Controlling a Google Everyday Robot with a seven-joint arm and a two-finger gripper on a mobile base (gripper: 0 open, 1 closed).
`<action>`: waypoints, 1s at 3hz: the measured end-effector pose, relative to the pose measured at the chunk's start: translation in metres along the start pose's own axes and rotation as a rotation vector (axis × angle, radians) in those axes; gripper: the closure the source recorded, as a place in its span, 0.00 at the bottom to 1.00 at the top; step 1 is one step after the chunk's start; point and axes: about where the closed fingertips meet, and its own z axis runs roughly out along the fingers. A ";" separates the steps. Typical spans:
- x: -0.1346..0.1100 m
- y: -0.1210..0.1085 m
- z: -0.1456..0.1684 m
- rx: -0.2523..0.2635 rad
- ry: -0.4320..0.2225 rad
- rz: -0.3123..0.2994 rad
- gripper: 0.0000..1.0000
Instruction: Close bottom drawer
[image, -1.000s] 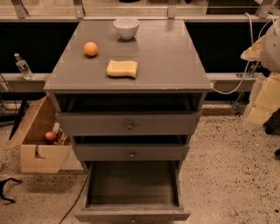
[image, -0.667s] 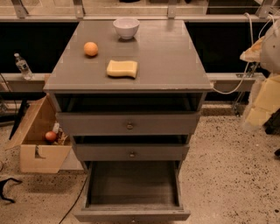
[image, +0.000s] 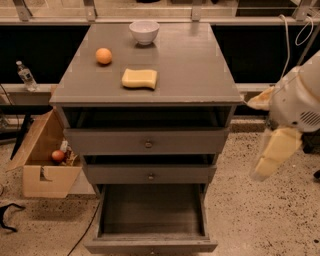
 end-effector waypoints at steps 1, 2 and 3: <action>-0.002 0.031 0.060 -0.104 -0.063 0.021 0.00; -0.002 0.031 0.062 -0.102 -0.070 0.016 0.00; -0.006 0.035 0.083 -0.088 -0.127 -0.024 0.00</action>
Offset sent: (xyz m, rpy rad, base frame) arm -0.0120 0.0228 -0.0476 0.0743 0.0669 0.0217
